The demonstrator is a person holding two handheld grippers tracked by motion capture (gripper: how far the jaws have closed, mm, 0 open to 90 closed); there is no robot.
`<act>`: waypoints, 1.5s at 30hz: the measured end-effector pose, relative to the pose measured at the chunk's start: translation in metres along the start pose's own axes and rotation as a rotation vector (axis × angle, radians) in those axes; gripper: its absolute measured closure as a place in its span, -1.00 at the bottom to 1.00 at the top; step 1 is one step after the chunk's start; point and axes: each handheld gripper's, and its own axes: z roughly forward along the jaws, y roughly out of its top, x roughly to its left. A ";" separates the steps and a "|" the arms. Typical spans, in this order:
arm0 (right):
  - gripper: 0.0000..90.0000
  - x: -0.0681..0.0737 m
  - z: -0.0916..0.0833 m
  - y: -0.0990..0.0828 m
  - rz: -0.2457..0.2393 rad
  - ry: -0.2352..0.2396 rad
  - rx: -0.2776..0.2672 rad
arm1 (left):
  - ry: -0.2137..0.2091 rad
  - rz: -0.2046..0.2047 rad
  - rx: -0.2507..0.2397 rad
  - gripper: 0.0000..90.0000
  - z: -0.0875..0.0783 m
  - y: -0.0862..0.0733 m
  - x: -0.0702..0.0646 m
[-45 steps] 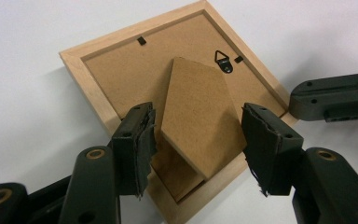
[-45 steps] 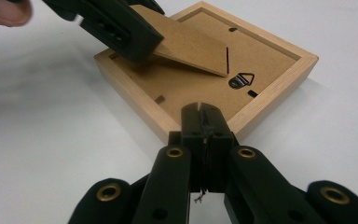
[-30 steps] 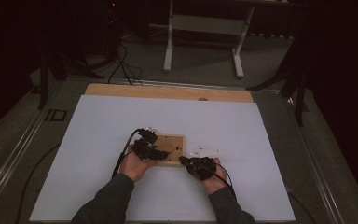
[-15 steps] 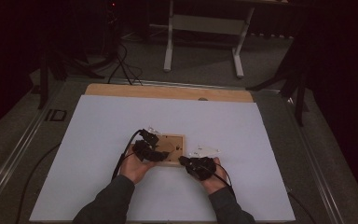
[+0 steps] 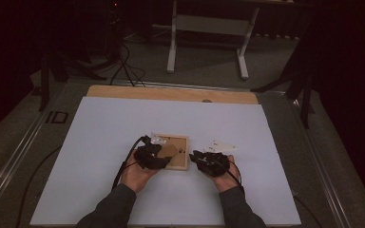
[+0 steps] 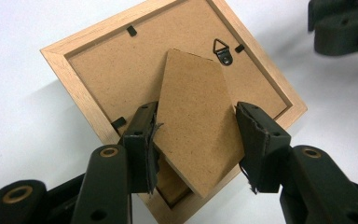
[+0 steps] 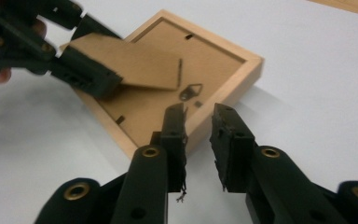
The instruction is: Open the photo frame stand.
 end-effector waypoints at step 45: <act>-0.17 -0.016 0.048 0.023 0.146 0.198 0.070 | 0.140 0.240 -0.220 0.16 -0.020 -0.042 -0.028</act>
